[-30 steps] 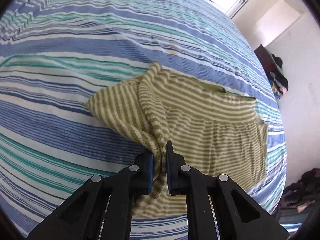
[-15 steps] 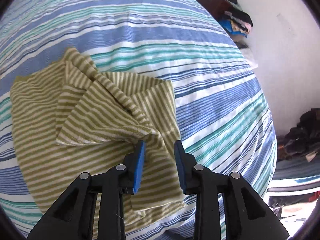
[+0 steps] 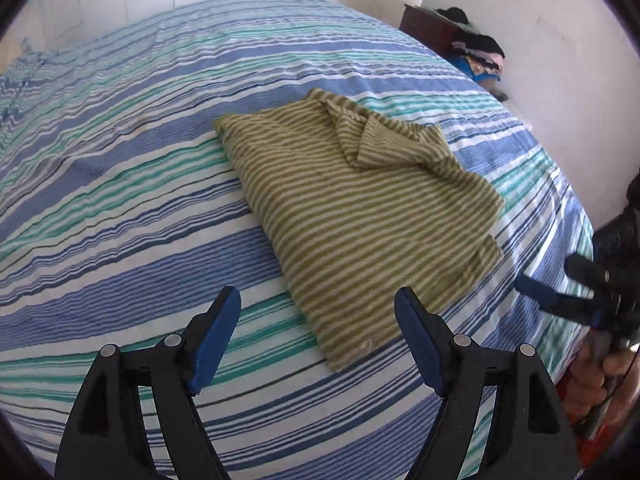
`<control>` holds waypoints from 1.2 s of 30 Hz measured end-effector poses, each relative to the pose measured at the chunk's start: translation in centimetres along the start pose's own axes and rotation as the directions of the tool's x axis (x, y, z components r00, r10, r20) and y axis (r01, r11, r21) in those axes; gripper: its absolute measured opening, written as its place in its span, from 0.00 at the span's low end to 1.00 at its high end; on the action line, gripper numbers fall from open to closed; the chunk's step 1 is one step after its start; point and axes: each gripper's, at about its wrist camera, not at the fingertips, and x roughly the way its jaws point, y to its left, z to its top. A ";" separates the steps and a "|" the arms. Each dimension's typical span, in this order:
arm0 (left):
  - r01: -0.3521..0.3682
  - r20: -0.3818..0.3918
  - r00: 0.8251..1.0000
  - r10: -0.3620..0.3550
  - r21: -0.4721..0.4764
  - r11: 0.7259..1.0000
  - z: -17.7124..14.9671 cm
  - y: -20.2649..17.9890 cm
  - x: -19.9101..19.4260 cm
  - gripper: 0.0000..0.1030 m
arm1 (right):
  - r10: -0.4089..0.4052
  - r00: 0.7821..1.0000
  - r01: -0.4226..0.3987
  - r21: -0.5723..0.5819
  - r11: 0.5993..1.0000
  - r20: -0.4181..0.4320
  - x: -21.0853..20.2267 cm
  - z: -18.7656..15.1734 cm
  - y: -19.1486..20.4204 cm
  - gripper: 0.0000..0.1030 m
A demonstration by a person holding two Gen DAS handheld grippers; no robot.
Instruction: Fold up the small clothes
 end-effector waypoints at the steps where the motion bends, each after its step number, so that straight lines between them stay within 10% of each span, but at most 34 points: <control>1: -0.011 -0.010 1.000 0.011 0.050 0.999 -1.0 -0.9 0.4 0.78 | 0.024 1.000 -0.023 0.057 0.998 -0.014 0.7 1.2 -0.6 0.81; 7: -0.179 0.037 0.984 0.176 0.163 0.970 -1.6 -4.3 3.6 0.75 | -0.015 0.993 0.045 0.262 0.964 -0.116 5.9 5.9 -3.7 0.71; 10: -0.162 0.010 0.987 0.162 0.143 0.976 -1.4 -4.2 5.2 0.32 | -0.094 0.993 0.111 0.315 0.943 -0.071 6.2 6.7 -4.5 0.59; 11: -0.146 -0.003 0.989 0.147 0.131 0.981 -1.5 -4.2 5.4 0.14 | -0.101 0.994 0.108 0.312 0.944 -0.039 6.1 7.0 -4.5 0.33; 13: -0.141 0.036 0.990 0.138 0.124 0.982 -1.5 -4.2 4.3 0.11 | -0.147 0.989 0.140 0.265 0.954 0.007 5.6 7.8 -3.7 0.05; 18: -0.089 0.056 0.995 0.084 0.084 0.993 -2.4 -3.2 1.7 0.11 | -0.117 0.991 0.105 0.156 0.982 0.064 2.3 7.0 0.5 0.05; 21: -0.136 -0.010 0.990 0.138 0.117 0.984 -3.6 -3.5 4.3 0.14 | -0.241 0.970 0.240 0.185 0.953 -0.021 3.5 4.9 -2.1 0.05; 24: -0.162 0.006 0.987 0.163 0.112 0.980 -4.2 -4.1 4.6 0.19 | -0.316 0.945 0.324 0.113 0.939 -0.079 4.8 4.0 -3.1 0.15; 26: -0.156 0.018 0.988 0.155 0.088 0.984 -4.5 -4.0 4.4 0.20 | -0.388 0.921 0.387 -0.047 0.921 -0.031 3.8 4.5 -0.7 0.45; 28: -0.149 0.028 0.989 0.147 0.076 0.986 -4.8 -3.8 4.7 0.21 | -0.456 0.887 0.460 -0.199 0.865 0.070 1.9 4.6 3.0 0.52; 30: -0.140 0.034 0.990 0.138 0.049 0.989 -4.9 -3.6 5.2 0.21 | -0.403 0.910 0.410 -0.333 0.849 0.096 1.2 5.3 6.3 0.51; 33: -0.128 0.036 0.991 0.127 0.002 0.992 -5.0 -3.1 5.5 0.21 | -0.243 0.958 0.171 -0.377 0.910 -0.154 5.7 6.7 8.9 0.51; 36: -0.119 0.033 0.992 0.120 -0.027 0.992 -5.1 -2.8 5.4 0.21 | -0.181 0.879 0.041 -0.309 0.950 -0.441 14.6 7.0 7.6 0.52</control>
